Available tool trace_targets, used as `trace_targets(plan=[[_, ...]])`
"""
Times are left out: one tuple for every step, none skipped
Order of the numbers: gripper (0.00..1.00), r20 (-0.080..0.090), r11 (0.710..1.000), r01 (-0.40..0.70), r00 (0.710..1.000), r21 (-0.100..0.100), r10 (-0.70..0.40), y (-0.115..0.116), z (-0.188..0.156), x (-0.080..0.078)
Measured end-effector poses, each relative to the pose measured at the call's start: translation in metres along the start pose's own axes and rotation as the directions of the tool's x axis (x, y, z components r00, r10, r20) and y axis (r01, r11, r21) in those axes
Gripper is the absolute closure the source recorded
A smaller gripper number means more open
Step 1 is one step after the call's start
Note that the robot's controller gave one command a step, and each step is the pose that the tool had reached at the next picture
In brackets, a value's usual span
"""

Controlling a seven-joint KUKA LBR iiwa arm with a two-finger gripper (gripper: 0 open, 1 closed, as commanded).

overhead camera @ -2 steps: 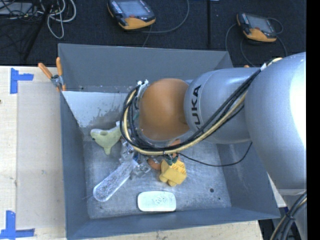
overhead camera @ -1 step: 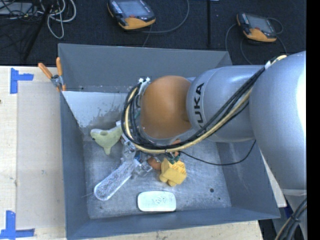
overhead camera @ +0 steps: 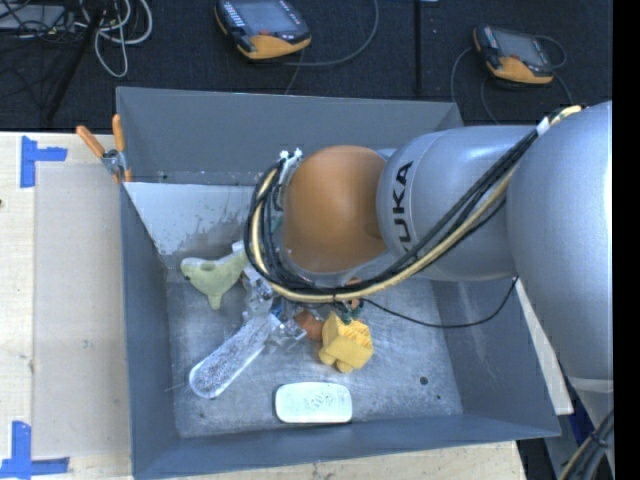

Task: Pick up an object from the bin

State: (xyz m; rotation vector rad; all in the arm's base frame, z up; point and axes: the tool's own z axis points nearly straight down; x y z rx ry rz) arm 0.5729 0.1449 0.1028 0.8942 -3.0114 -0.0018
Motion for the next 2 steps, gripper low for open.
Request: trace_targets(plan=[[1.00, -0.002, 1.000, 0.000, 1.000, 0.000, 0.000, 0.000, -0.009, 0.001], [1.00, -0.008, 1.000, -0.001, 1.000, -0.003, 0.001, 0.001, -0.023, 0.002]])
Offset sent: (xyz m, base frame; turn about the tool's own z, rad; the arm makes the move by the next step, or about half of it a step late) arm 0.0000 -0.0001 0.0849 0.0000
